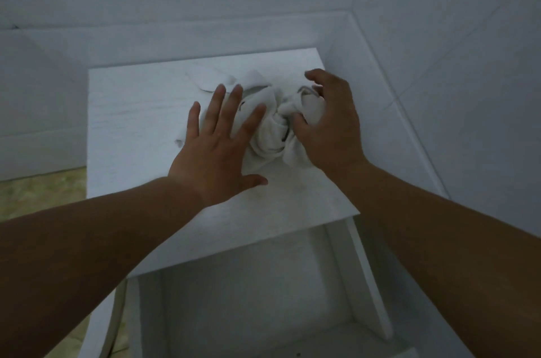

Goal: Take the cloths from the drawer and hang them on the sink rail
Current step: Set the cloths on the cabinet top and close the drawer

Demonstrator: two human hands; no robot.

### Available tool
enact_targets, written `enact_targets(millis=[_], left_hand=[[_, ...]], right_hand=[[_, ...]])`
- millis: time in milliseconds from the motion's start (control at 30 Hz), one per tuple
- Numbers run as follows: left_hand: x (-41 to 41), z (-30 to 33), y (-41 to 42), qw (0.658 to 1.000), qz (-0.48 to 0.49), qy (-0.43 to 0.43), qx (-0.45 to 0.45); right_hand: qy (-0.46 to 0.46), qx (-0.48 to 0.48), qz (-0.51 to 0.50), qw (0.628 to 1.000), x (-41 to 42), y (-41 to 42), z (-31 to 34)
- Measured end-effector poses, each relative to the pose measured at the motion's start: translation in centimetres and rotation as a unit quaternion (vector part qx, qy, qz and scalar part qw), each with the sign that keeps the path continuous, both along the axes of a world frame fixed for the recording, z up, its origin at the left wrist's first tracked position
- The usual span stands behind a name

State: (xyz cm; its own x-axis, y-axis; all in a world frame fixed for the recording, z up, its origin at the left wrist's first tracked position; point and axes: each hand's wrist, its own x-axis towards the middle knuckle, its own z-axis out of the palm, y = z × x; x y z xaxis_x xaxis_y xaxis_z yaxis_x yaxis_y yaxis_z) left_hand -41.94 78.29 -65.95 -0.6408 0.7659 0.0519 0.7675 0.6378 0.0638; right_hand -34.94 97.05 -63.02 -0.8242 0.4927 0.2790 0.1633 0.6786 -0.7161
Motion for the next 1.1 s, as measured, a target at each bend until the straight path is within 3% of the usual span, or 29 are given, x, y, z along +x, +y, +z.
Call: enact_targets(millis=[167, 267, 333, 433, 533, 667, 867, 967, 1100], left_hand=[[0.0, 0.0, 0.2, 1.0, 0.009, 0.001, -0.009], [0.5, -0.2, 0.0, 1.0, 0.017, -0.008, -0.016], [1.0, -0.1, -0.2, 1.0, 0.007, -0.011, -0.017], [1.5, -0.2, -0.9, 1.0, 0.006, -0.021, -0.022], [1.5, 0.1, -1.5, 0.999, 0.004, -0.022, -0.034], [1.8, -0.1, -3.0, 0.999, 0.009, -0.023, -0.043], [3.1, -1.0, -5.7, 0.997, 0.016, -0.03, -0.065], [3.4, -1.6, -6.6, 0.996, 0.022, -0.026, -0.078], [4.4, -2.6, -7.7, 0.995, 0.022, -0.037, -0.094]], right_hand=[[-0.215, 0.043, 0.079, 0.972, 0.3, 1.3, -2.9], [-0.321, 0.059, 0.066, 0.943, 2.5, 1.7, -4.1], [-0.322, 0.077, 0.04, 0.943, 4.5, 1.6, -4.1], [-0.221, 0.088, 0.025, 0.971, 8.3, 0.6, -3.4], [-0.192, 0.128, 0.068, 0.971, 12.8, -1.6, -3.4], [-0.256, 0.137, 0.151, 0.945, 18.6, -5.6, -4.1], [-0.364, 0.172, 0.285, 0.87, 23.6, -10.4, -5.5], [-0.394, 0.185, 0.309, 0.845, 24.9, -11.7, -6.5], [-0.402, 0.199, 0.276, 0.85, 25.4, -12.3, -7.7]])
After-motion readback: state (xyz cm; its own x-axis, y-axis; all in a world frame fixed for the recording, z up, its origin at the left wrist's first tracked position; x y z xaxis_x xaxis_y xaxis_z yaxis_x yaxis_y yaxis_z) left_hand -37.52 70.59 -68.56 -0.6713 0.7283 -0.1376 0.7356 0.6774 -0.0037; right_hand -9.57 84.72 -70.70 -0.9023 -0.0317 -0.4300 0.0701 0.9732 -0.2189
